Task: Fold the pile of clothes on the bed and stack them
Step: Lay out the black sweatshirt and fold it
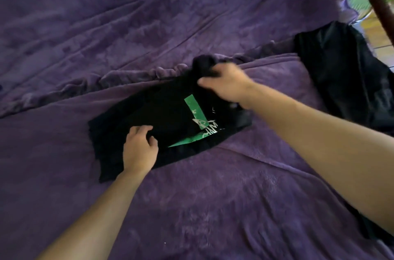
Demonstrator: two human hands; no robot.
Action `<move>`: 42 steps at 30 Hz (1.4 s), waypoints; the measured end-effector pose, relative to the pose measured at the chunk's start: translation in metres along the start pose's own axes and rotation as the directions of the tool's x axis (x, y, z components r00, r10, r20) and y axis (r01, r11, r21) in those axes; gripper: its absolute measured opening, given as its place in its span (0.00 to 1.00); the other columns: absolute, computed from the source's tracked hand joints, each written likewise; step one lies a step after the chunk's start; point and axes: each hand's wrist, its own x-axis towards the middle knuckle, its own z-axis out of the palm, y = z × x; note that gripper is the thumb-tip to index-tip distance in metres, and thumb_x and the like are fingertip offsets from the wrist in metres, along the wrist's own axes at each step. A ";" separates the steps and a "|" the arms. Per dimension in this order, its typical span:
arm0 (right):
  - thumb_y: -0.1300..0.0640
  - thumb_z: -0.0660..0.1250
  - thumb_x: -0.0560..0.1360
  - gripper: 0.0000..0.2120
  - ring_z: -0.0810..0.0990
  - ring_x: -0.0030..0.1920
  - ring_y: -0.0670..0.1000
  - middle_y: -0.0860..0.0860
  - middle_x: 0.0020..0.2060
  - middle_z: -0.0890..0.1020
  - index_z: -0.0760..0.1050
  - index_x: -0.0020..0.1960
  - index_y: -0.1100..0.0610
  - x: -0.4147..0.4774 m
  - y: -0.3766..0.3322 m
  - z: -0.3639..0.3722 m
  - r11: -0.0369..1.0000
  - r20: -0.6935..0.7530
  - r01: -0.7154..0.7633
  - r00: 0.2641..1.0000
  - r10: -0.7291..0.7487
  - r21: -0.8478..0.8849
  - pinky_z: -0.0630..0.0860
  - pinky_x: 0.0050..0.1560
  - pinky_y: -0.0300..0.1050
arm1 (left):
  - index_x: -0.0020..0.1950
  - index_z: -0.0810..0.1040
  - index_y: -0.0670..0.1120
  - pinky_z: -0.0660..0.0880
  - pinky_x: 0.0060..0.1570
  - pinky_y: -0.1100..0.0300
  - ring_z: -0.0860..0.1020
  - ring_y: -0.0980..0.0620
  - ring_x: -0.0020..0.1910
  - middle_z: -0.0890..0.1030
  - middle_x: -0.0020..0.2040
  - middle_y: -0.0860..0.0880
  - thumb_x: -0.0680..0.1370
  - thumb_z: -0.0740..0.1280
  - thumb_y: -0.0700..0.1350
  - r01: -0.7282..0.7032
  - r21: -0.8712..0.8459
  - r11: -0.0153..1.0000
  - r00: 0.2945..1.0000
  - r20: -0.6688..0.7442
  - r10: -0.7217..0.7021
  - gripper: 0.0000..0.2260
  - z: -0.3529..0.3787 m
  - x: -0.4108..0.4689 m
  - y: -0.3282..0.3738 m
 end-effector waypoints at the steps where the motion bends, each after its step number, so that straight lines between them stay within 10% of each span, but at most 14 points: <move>1: 0.47 0.70 0.74 0.12 0.80 0.47 0.55 0.55 0.45 0.80 0.76 0.50 0.55 0.000 -0.006 0.019 0.986 0.156 -0.082 0.986 0.059 0.146 0.76 0.42 0.45 | 0.65 0.74 0.46 0.75 0.55 0.50 0.74 0.45 0.59 0.71 0.64 0.45 0.79 0.63 0.41 0.028 -0.021 0.999 0.999 -0.024 -0.029 0.15 -0.004 -0.001 -0.004; 4: 0.55 0.67 0.77 0.04 0.81 0.55 0.60 0.57 0.49 0.82 0.78 0.52 0.52 0.007 0.015 0.047 0.926 0.084 -0.100 0.994 0.074 0.365 0.78 0.52 0.50 | 0.64 0.75 0.44 0.72 0.53 0.55 0.74 0.45 0.58 0.72 0.63 0.44 0.79 0.62 0.39 -0.007 -0.075 0.997 0.993 -0.119 -0.002 0.14 -0.007 -0.005 -0.010; 8: 0.54 0.67 0.75 0.12 0.80 0.54 0.55 0.52 0.53 0.83 0.79 0.57 0.52 0.018 0.075 0.030 0.997 -0.402 0.018 0.914 -0.046 -0.074 0.73 0.56 0.45 | 0.66 0.75 0.43 0.73 0.58 0.48 0.72 0.40 0.63 0.71 0.67 0.40 0.78 0.63 0.40 -0.260 0.004 0.966 0.948 -0.190 0.256 0.16 0.008 -0.003 0.003; 14: 0.43 0.79 0.62 0.33 0.82 0.53 0.49 0.45 0.53 0.82 0.74 0.64 0.51 0.036 0.112 0.046 0.879 -0.049 -0.195 0.970 0.239 0.435 0.81 0.53 0.50 | 0.77 0.53 0.57 0.60 0.68 0.46 0.54 0.43 0.76 0.49 0.79 0.46 0.81 0.57 0.47 -0.493 0.310 0.813 0.858 0.328 0.396 0.26 0.070 0.020 0.026; 18: 0.46 0.81 0.60 0.33 0.82 0.52 0.50 0.47 0.53 0.83 0.75 0.63 0.50 0.041 0.117 0.068 0.844 0.049 -0.257 0.963 0.265 0.470 0.79 0.57 0.50 | 0.77 0.55 0.57 0.57 0.70 0.47 0.52 0.45 0.76 0.49 0.79 0.48 0.80 0.58 0.44 -0.459 0.287 0.841 0.851 0.412 0.324 0.27 0.079 0.027 0.023; 23: 0.51 0.79 0.65 0.29 0.80 0.52 0.48 0.45 0.52 0.81 0.73 0.63 0.52 0.019 0.076 0.060 0.916 -0.165 -0.099 0.971 0.174 0.388 0.78 0.58 0.51 | 0.64 0.77 0.43 0.71 0.61 0.51 0.73 0.44 0.63 0.74 0.65 0.45 0.77 0.61 0.36 -0.258 -0.100 0.961 0.966 0.006 0.260 0.16 0.025 0.014 -0.019; 29: 0.44 0.71 0.68 0.23 0.80 0.48 0.62 0.51 0.44 0.78 0.65 0.56 0.49 -0.025 -0.035 0.112 0.976 -0.411 0.058 0.900 -0.142 -0.210 0.69 0.42 0.50 | 0.56 0.80 0.40 0.74 0.47 0.53 0.79 0.41 0.48 0.78 0.53 0.41 0.75 0.62 0.32 0.046 -0.172 0.984 0.974 -0.210 -0.082 0.13 -0.052 -0.009 -0.114; 34: 0.45 0.68 0.72 0.28 0.80 0.52 0.62 0.55 0.56 0.76 0.63 0.67 0.52 -0.039 -0.096 0.217 0.881 -0.215 0.150 0.939 -0.269 -0.448 0.72 0.43 0.51 | 0.55 0.81 0.40 0.74 0.53 0.51 0.79 0.41 0.48 0.80 0.52 0.41 0.74 0.61 0.31 0.173 -0.197 0.965 0.946 -0.240 -0.218 0.14 -0.083 -0.020 -0.177; 38: 0.42 0.69 0.73 0.34 0.72 0.64 0.59 0.55 0.64 0.70 0.61 0.73 0.54 -0.056 -0.092 0.292 0.898 0.303 0.261 0.940 -0.154 -0.354 0.73 0.60 0.53 | 0.57 0.79 0.39 0.71 0.55 0.52 0.78 0.39 0.51 0.80 0.52 0.38 0.76 0.62 0.33 0.237 -0.283 0.929 0.922 -0.237 -0.307 0.12 -0.086 -0.014 -0.208; 42: 0.56 0.65 0.77 0.18 0.76 0.58 0.58 0.55 0.59 0.77 0.74 0.66 0.57 -0.060 -0.063 0.275 0.850 0.085 0.418 0.907 -0.413 -0.320 0.75 0.56 0.51 | 0.69 0.70 0.40 0.67 0.60 0.54 0.73 0.39 0.62 0.74 0.64 0.37 0.81 0.61 0.43 0.251 -0.376 0.892 0.932 -0.156 -0.328 0.18 -0.076 0.003 -0.196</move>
